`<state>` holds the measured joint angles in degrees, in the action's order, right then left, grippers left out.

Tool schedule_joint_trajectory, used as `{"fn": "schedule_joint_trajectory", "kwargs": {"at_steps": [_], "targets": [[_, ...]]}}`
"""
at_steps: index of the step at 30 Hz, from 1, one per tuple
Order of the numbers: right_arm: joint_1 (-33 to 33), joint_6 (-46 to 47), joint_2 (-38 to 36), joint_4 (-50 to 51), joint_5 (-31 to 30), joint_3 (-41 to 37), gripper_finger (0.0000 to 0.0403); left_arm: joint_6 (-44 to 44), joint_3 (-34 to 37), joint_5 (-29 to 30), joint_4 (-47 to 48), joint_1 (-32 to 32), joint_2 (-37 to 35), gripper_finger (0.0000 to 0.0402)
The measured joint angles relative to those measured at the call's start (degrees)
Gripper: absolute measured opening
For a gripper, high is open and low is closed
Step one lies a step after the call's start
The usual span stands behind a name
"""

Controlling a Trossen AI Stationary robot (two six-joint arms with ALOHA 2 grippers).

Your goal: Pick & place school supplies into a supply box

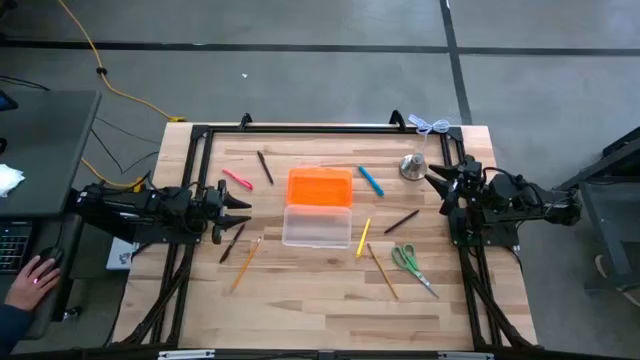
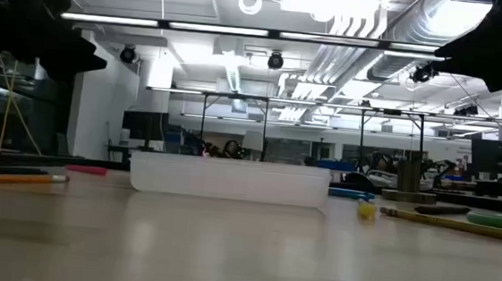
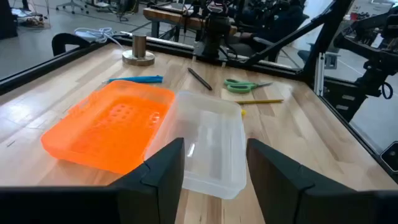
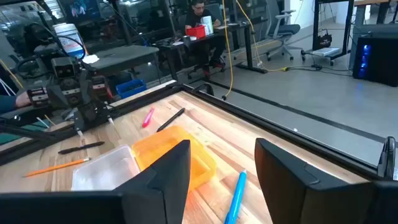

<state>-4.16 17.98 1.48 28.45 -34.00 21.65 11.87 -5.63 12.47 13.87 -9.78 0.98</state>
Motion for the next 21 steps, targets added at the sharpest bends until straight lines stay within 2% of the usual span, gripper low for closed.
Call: {"fn": "schedule_joint_trajectory", "kwargs": {"at_steps": [21], "targets": [[0.00,0.00,0.00,0.00,-0.02,0.00,0.0162,-0.01,0.00,0.00,0.00,0.00,0.00,0.0206]]}}
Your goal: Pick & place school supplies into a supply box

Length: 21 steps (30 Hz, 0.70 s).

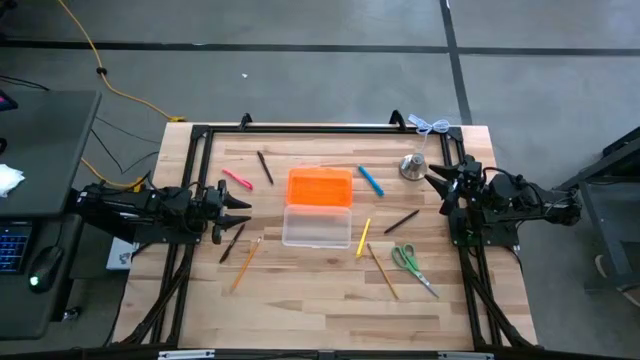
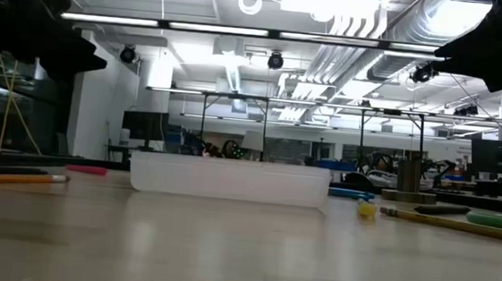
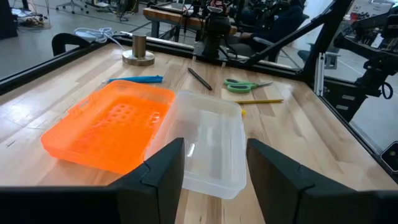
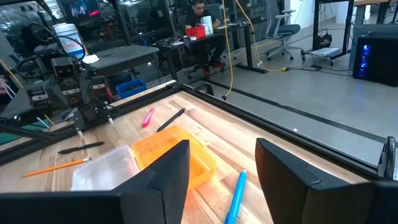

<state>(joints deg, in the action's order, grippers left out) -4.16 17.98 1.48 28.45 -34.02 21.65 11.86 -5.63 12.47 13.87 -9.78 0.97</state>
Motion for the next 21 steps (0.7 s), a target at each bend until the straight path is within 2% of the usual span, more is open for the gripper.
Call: {"fn": "schedule_joint_trajectory", "kwargs": {"at_steps": [21], "targets": [[-0.01,-0.01,0.00,0.00,0.00,-0.02,0.0161,0.02,0.02,0.00,-0.01,0.00,0.00,0.0206]]}}
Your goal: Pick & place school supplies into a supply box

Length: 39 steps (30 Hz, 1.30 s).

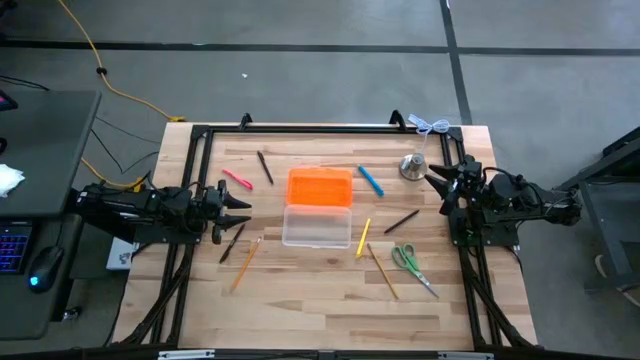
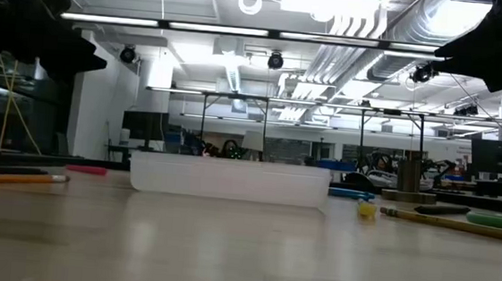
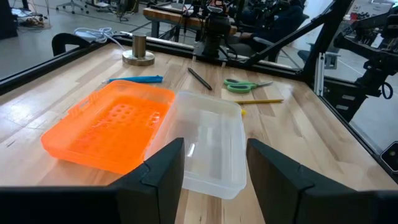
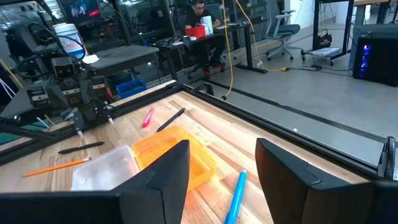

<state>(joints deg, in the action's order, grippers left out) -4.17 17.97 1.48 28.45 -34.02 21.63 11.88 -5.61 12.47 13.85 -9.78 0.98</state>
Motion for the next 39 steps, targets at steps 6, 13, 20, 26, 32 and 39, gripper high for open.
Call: {"fn": "schedule_joint_trajectory", "kwargs": {"at_steps": [6,13,20,26,32,39], "targets": [[-0.02,0.01,0.00,0.00,0.00,0.00,0.0157,-0.02,-0.02,-0.01,0.02,0.00,0.02,0.0204],[0.01,0.01,0.00,0.00,0.00,0.00,0.0162,0.00,-0.01,0.00,0.00,0.00,0.00,0.0206],[0.01,0.01,0.00,0.00,0.00,0.00,0.0158,-0.01,-0.02,0.00,0.01,0.00,0.00,0.0207],[0.01,0.01,0.00,0.00,0.00,0.00,0.0158,0.00,-0.01,0.00,0.02,0.00,0.01,0.0204],[0.01,0.00,0.01,0.00,0.00,0.00,0.0162,-0.02,0.00,-0.01,-0.01,0.00,0.02,0.0207],[-0.02,0.01,0.00,0.00,0.00,0.00,0.0157,-0.01,-0.01,0.00,0.01,0.01,-0.01,0.0206]]}}
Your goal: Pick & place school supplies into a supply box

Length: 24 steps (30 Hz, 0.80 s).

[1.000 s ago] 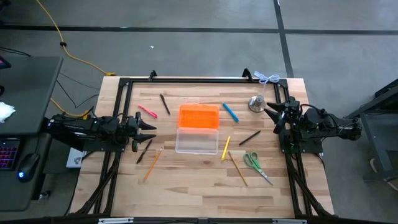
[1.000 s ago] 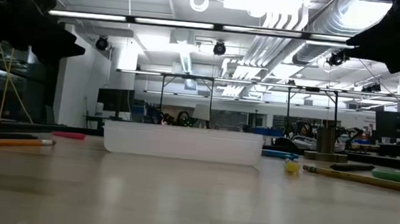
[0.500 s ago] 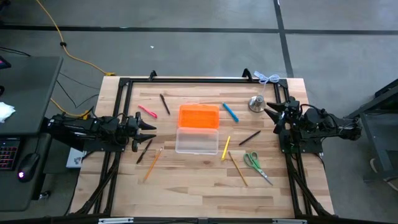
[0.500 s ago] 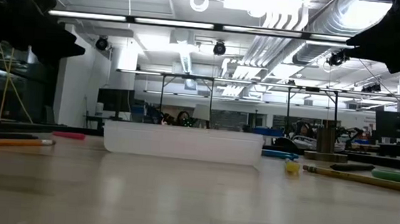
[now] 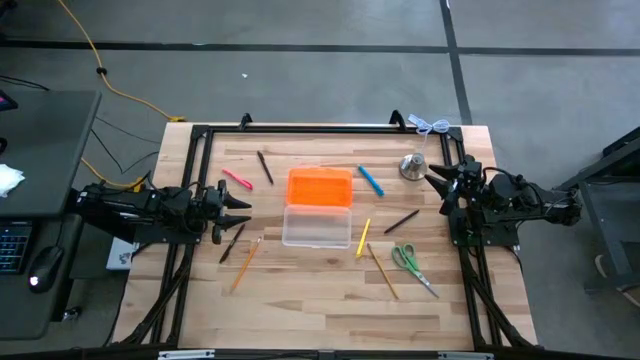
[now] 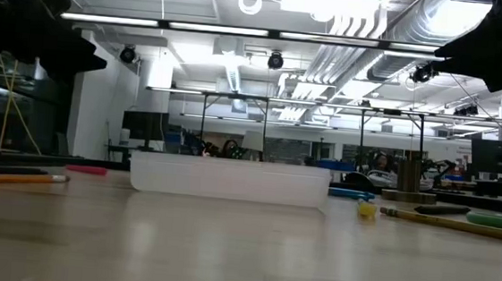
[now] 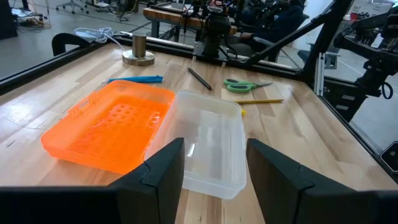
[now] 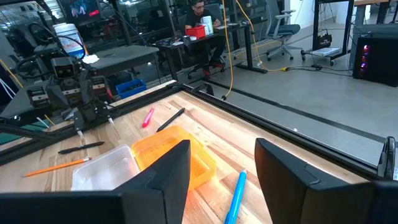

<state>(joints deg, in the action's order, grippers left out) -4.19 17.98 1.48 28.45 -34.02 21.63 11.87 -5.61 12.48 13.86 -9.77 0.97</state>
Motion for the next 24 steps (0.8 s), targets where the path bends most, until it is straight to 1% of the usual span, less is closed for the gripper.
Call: {"fn": "schedule_joint_trajectory", "kwargs": {"at_steps": [10,16,21,24], "targets": [[0.02,0.00,0.00,0.00,0.01,0.00,0.0162,0.00,-0.01,0.01,-0.02,0.01,0.01,0.0206],[0.00,-0.61,0.02,0.00,-0.05,0.00,0.0158,-0.01,-0.02,0.37,-0.02,-0.01,0.02,0.0205],[0.02,-11.07,0.00,0.00,-0.42,0.00,0.0157,0.00,-0.02,0.57,-0.02,0.00,0.00,0.0207],[0.02,-15.39,0.02,0.00,0.08,0.00,0.0159,0.01,0.00,0.58,-0.02,0.00,0.01,0.0206]]}}
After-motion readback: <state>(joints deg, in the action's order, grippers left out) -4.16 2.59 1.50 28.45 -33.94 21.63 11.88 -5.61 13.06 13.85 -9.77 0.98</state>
